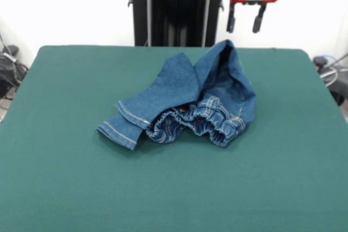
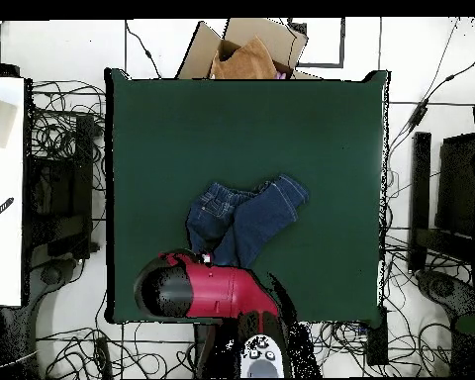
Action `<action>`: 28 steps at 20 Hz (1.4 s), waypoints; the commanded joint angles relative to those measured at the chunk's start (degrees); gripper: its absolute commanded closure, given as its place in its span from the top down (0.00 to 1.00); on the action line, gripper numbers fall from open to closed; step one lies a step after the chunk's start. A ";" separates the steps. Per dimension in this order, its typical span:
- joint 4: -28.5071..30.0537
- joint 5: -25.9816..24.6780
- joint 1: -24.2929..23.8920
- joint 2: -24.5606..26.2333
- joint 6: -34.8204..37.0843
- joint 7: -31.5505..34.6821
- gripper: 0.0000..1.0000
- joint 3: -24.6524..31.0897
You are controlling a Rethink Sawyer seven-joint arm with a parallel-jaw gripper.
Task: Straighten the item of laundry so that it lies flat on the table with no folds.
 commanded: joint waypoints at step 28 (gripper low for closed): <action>-13.78 4.78 -1.66 8.27 3.09 9.28 1.00 2.79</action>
